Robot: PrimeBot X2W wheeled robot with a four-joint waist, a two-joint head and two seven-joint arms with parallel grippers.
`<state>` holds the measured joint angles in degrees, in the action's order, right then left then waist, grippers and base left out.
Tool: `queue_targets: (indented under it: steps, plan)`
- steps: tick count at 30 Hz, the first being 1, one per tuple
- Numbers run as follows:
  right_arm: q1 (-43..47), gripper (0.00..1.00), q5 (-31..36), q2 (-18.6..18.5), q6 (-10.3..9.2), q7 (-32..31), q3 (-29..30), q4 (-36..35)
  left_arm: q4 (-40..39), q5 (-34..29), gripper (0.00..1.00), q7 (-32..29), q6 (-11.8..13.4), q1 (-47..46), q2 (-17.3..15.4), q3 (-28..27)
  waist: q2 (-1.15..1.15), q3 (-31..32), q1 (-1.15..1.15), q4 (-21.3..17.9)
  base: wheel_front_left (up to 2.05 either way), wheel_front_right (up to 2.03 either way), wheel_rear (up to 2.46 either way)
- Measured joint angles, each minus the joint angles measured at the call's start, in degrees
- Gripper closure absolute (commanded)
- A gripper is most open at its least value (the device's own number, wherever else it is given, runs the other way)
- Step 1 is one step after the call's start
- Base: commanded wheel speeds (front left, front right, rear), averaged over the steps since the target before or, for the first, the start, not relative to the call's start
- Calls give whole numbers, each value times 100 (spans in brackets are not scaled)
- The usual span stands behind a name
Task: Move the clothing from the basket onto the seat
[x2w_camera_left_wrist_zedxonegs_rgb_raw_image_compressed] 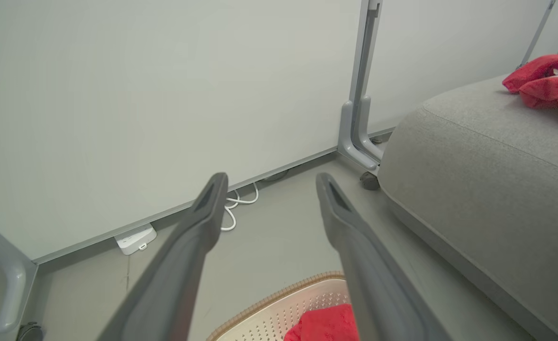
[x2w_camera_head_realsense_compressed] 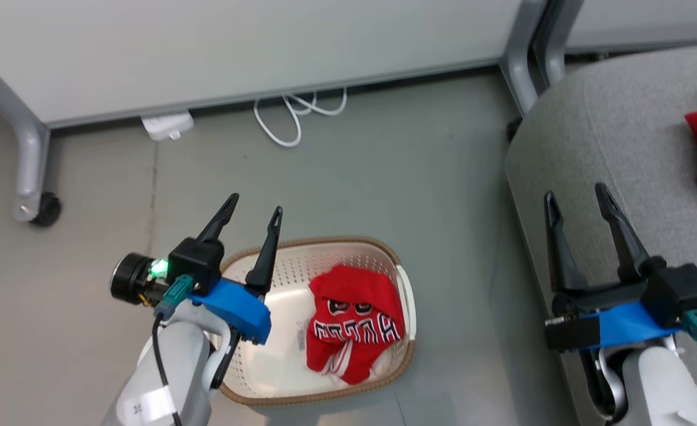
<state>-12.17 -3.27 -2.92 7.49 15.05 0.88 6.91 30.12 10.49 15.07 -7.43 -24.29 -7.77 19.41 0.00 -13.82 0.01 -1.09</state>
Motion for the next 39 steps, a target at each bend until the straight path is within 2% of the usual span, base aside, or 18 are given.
queue_targets:
  steps: [14, 29, 39]
  plan:
    - [-890, 0, -41, -1, 0, 0, -224, -210, 1526, 655, 0, -1, -1, -1362, -491, 1560, 0, -1509, 1, -509, 0, 0, 0]
    - [-1480, 0, -15, -1, 0, 0, -314, -425, 2729, 1566, 0, 0, -1, -2331, -658, 3331, 0, -2874, 0, -768, 0, 0, 0]
    - [-1661, 0, 45, -1, 0, 0, -299, -586, 3233, 2195, 0, -111, -1, -2760, -806, 4200, 0, -3551, 0, -884, 0, 0, 0]
